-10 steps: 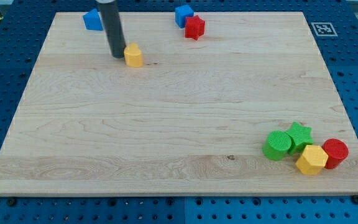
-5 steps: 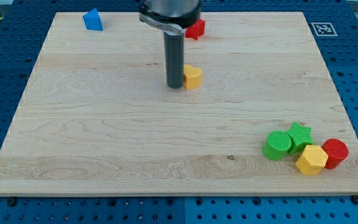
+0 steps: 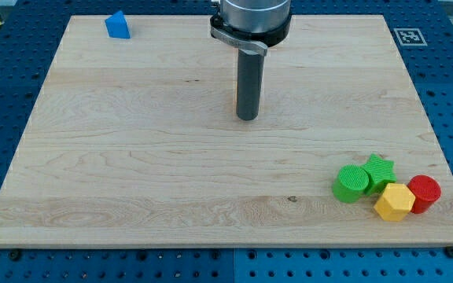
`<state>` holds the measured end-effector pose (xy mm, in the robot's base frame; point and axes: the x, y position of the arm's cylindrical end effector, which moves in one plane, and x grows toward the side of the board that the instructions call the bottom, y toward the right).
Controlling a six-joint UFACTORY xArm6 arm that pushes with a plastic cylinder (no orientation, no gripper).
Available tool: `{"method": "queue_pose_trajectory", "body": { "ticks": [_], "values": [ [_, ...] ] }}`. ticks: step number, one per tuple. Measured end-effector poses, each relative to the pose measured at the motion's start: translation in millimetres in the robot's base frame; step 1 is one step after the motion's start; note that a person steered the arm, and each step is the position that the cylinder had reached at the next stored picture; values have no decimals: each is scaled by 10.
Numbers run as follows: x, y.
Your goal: Place the yellow heart below to the red star
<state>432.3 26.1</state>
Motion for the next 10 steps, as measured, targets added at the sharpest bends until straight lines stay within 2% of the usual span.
{"method": "queue_pose_trajectory", "body": {
  "ticks": [1,5,6,7,8,10],
  "values": [
    [-32,0],
    [-1111,520],
    [-1168,658],
    [-840,1000],
    [-597,980],
    [-663,369]
  ]
}}
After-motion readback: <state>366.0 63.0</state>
